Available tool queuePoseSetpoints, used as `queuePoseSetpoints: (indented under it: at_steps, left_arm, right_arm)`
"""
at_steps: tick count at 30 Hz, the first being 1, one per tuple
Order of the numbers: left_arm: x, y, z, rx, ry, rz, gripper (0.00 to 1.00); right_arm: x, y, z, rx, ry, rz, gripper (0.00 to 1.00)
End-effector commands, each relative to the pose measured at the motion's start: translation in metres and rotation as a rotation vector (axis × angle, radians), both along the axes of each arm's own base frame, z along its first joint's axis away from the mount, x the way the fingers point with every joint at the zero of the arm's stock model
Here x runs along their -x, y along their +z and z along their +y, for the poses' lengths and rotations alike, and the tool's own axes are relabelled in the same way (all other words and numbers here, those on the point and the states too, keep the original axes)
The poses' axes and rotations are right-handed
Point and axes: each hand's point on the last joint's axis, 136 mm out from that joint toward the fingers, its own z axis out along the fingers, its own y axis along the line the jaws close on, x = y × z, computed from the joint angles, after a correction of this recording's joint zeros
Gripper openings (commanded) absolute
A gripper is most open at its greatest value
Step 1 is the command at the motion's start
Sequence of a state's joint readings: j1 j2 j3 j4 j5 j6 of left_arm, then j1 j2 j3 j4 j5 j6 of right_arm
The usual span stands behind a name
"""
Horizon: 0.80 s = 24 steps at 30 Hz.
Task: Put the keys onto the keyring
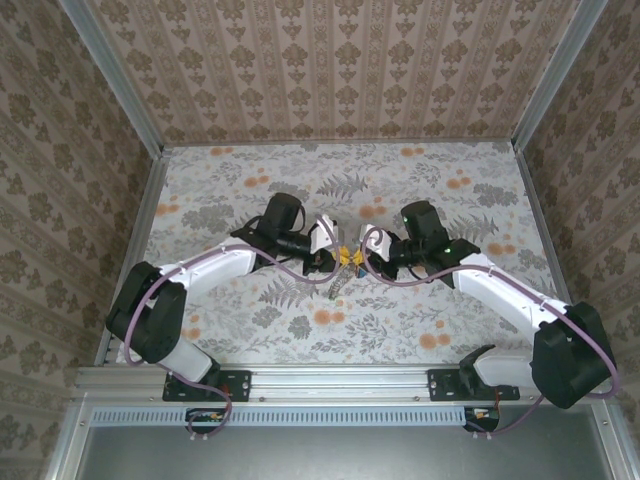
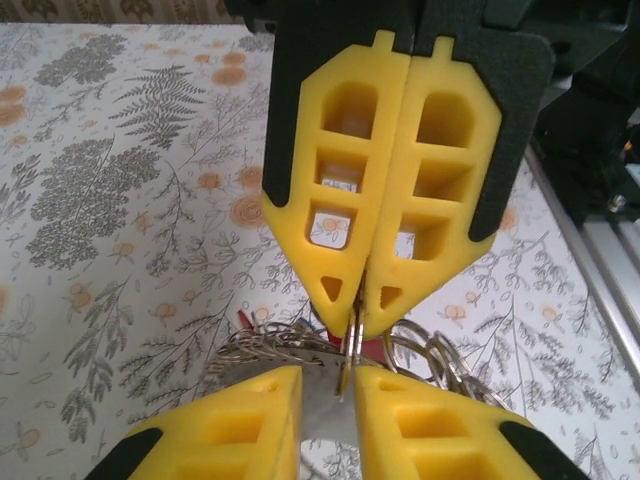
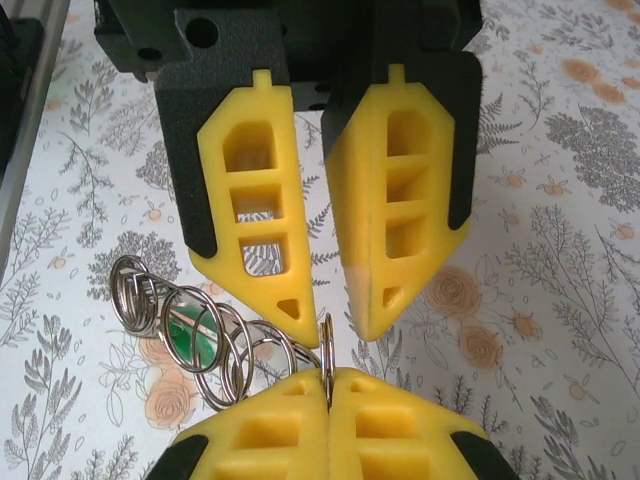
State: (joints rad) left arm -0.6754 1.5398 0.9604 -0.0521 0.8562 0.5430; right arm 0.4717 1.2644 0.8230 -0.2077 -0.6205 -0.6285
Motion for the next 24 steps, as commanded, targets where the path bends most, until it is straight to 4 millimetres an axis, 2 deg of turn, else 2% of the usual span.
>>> queuePoseSetpoints:
  at_steps: [1, 6, 10, 12, 14, 15, 19, 22, 24]
  left_arm:
    - [0.002, -0.001, 0.001, -0.077, -0.018, -0.052, 0.23]
    - [0.003, 0.002, -0.005, -0.058, -0.027, -0.063, 0.25]
    - [0.003, -0.002, -0.008, -0.066, -0.033, -0.052, 0.23]
    - [0.004, -0.002, -0.009, -0.063, -0.041, -0.047, 0.17]
    - [0.006, 0.000, -0.009, -0.057, -0.048, -0.045, 0.03]
    - [0.006, 0.001, -0.010, -0.053, -0.049, -0.043, 0.00]
    - [0.006, 0.005, -0.010, -0.013, -0.041, -0.039, 0.00]
    - [0.008, 0.017, -0.010, 0.059, -0.042, -0.033, 0.00]
    - [0.009, 0.025, -0.009, 0.104, -0.047, -0.035, 0.00]
  right_arm:
    - [-0.002, 0.025, 0.003, 0.023, 0.020, -0.081, 0.00]
    - [0.004, 0.028, 0.007, 0.052, 0.047, -0.084, 0.00]
    - [0.009, 0.039, 0.013, 0.005, 0.070, -0.101, 0.00]
    - [0.011, 0.042, 0.015, -0.016, 0.080, -0.107, 0.00]
    - [0.011, 0.044, 0.015, -0.023, 0.082, -0.105, 0.00]
    - [0.011, 0.044, 0.016, -0.023, 0.084, -0.103, 0.00]
    - [0.012, 0.039, 0.014, -0.035, 0.074, -0.111, 0.00]
    - [0.010, 0.030, 0.009, -0.047, 0.044, -0.097, 0.09]
    - [0.007, 0.025, 0.005, -0.063, 0.029, -0.086, 0.12]
